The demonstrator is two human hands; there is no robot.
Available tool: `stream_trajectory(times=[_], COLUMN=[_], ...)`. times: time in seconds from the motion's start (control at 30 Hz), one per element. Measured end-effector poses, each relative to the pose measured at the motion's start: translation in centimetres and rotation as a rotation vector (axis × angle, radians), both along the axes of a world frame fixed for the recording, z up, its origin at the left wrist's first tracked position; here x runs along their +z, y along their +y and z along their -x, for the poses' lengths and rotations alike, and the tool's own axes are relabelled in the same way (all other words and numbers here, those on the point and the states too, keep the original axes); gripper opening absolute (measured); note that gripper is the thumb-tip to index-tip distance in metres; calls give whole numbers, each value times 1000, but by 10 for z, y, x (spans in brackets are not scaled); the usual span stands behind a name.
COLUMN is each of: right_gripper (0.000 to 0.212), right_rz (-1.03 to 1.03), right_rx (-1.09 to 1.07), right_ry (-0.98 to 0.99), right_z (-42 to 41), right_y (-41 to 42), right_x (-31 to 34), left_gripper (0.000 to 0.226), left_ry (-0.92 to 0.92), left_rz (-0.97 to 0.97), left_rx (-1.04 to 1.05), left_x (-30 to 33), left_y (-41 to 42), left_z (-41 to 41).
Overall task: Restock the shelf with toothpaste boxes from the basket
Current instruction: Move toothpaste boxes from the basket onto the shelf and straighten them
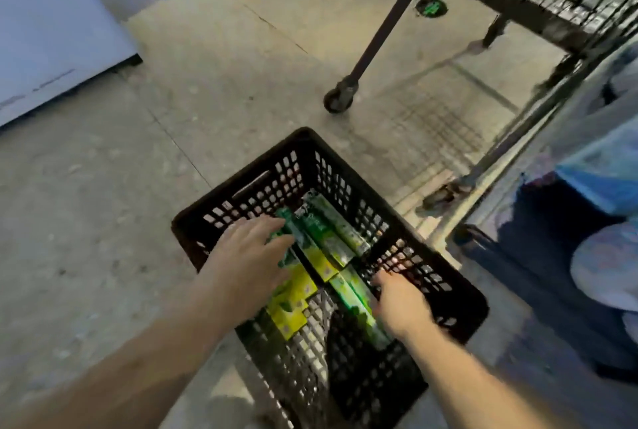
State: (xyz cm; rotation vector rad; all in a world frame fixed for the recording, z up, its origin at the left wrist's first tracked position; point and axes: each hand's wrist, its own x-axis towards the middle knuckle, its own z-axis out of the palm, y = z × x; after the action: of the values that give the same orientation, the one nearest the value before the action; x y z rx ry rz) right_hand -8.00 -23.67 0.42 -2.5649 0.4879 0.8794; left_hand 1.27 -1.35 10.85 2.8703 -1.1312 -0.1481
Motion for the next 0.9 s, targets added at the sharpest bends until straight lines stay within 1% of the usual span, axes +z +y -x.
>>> stream_trajectory(times=[0.1, 0.2, 0.27, 0.33, 0.43, 0.57, 0.67, 0.8, 0.9], right_gripper=[32, 35, 35, 32, 33, 33, 32, 34, 32], right_rz=[19, 87, 156, 217, 266, 296, 301, 194, 117], right_rx=[-26, -52, -85, -108, -76, -37, -61, -70, -66], right_ry=[167, 270, 294, 265, 211, 277, 277, 205, 92], right_z=[-3, -3, 0, 4, 15, 20, 12, 6, 6], right_y=[17, 30, 37, 44, 56, 61, 54, 40, 29], right_x=[-80, -139, -161, -172, -180, -179, -173, -141, -95], left_gripper=[48, 47, 48, 49, 51, 51, 51, 48, 48], left_ry=[-23, -24, -11, 3, 12, 14, 18, 34, 38], left_rz=[-13, -50, -75, -95, -101, -86, -77, -38, -30], left_rx=[-35, -68, -70, -75, -82, -94, -84, -74, -85], left_x=[-58, -103, -123, -134, -141, -142, -138, -121, -93], left_y=[-2, -5, -8, -11, -13, -14, -14, -20, -25], left_z=[-11, -23, -29, -33, -34, -35, -37, -30, -18])
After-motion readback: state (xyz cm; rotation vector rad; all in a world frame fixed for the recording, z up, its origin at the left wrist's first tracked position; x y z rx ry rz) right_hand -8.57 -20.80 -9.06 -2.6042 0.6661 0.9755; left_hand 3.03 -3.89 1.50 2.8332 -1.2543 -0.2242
